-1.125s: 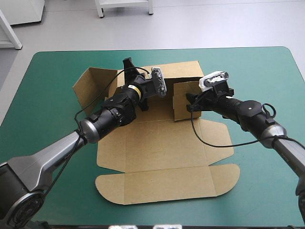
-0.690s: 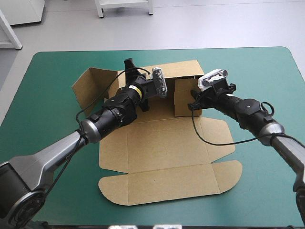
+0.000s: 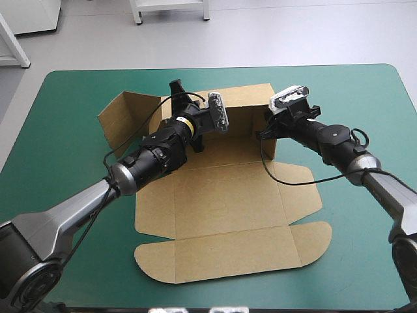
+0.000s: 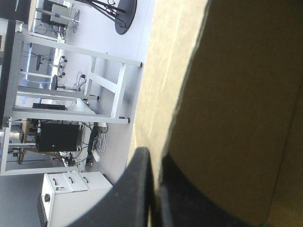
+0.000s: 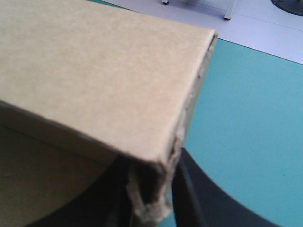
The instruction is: Fold the box
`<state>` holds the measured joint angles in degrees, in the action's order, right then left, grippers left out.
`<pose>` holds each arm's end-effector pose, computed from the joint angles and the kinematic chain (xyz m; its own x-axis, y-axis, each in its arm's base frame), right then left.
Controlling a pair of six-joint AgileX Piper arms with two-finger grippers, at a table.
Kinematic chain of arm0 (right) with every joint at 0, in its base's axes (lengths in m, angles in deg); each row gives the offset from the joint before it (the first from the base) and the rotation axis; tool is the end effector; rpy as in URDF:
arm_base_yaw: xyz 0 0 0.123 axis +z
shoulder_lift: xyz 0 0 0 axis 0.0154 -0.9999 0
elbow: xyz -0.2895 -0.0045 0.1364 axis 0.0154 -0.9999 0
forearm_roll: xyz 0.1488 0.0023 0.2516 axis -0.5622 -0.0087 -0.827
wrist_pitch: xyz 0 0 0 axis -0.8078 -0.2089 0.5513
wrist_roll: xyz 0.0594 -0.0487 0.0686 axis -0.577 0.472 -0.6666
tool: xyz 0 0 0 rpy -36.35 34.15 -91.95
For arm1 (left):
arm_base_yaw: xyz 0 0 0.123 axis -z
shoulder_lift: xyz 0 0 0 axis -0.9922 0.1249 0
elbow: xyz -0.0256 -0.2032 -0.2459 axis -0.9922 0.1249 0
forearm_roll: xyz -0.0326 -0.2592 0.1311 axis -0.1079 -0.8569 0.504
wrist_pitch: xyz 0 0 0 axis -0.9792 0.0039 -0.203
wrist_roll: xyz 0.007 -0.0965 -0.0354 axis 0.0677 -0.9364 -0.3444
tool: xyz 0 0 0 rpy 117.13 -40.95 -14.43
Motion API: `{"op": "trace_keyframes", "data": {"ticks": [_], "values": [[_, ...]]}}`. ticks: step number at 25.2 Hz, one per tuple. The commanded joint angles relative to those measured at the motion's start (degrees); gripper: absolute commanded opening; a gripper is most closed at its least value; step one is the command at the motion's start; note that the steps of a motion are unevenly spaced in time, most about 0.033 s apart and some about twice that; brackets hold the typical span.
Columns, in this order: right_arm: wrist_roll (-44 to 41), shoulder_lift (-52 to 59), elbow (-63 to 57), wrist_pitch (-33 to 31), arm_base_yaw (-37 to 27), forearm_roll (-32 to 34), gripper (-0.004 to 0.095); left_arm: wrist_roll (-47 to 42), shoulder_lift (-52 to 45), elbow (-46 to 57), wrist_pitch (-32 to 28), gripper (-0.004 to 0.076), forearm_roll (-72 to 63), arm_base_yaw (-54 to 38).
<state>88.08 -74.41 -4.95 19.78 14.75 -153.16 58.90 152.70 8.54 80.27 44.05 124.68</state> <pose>0.3995 0.1290 0.2939 -0.3701 -0.2331 -0.8993 -0.4551 0.8894 -0.0432 0.3571 -0.2637 0.3513 0.0800 0.9317 -0.3543 0.4817 0.2750 0.8321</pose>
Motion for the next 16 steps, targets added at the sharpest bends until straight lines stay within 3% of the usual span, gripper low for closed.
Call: {"op": "trace_keyframes", "data": {"ticks": [1,5,12,14,16], "values": [[0.11,2.24,1.94,-5.43,0.36,-0.83,0.0011,-1.56,-2.70,-1.92,-3.34,-0.0008,0.00,0.56],[0.11,2.24,1.94,-6.02,0.36,-0.83,-0.0019,-1.31,-2.70,-1.92,-3.70,0.0006,0.02,0.56],[-2.62,2.24,2.16,-3.98,0.36,-0.83,-0.0017,-1.57,-3.17,-2.07,-1.96,0.0437,-0.14,5.09],[-3.02,2.24,2.16,-3.68,0.36,-0.83,-0.0017,-2.54,-3.29,-2.07,-0.72,0.0488,-0.72,7.16],[-3.62,2.24,2.16,-3.00,0.36,-0.83,-0.0018,-2.54,-3.73,-2.07,0.44,0.0482,-3.17,9.32]]}}
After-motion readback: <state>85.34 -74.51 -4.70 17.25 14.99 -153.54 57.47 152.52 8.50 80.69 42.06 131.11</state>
